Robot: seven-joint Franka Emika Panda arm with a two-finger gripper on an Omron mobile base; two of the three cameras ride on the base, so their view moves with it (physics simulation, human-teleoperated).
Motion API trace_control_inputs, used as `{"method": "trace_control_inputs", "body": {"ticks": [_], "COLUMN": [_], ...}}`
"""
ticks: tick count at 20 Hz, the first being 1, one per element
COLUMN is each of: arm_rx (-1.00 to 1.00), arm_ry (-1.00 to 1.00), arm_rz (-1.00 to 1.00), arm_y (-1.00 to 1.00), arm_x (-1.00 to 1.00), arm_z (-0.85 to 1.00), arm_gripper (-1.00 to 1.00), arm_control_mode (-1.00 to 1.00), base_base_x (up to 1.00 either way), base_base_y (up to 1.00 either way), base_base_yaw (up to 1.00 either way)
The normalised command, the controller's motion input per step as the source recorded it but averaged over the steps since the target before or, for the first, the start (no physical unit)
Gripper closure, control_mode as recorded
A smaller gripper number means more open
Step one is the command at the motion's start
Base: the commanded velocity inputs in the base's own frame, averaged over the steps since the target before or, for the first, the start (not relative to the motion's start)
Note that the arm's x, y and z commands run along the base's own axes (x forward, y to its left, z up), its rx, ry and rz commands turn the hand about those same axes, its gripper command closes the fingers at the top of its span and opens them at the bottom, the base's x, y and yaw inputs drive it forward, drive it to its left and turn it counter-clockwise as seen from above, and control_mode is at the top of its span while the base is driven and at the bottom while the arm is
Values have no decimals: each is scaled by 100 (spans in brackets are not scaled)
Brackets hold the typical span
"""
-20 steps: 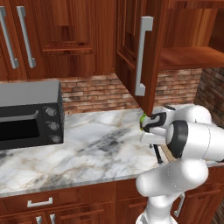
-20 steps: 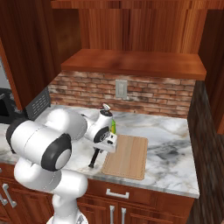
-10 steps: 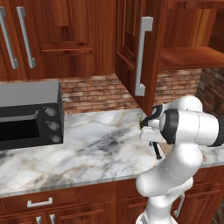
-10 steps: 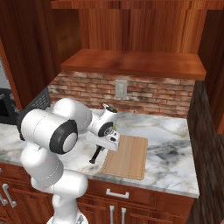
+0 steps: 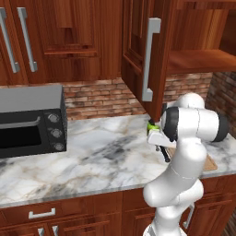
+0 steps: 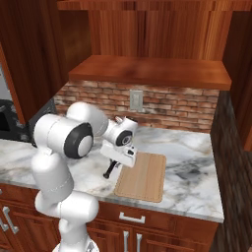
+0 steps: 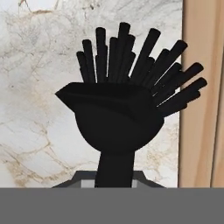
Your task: Grab the spray bottle from the cabinet, then place it next to the cutting board for sanitizing. Then grab the dish brush from the countertop next to the sink and place it next to the cutting board.
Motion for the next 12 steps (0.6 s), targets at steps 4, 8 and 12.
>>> {"method": "trace_control_inputs", "body": {"ticks": [4,8,12], "arm_rx": [0,0,2], "arm_ry": [0,-7,-15], "arm_rz": [0,0,0], "arm_y": [0,0,-1], "arm_x": [0,0,-14], "arm_z": [0,0,24], "arm_gripper": [-100,-100,-100], "arm_control_mode": [-100,-100,-100], "base_base_x": [0,0,0], "base_base_y": [0,0,0], "base_base_yaw": [0,0,0]}}
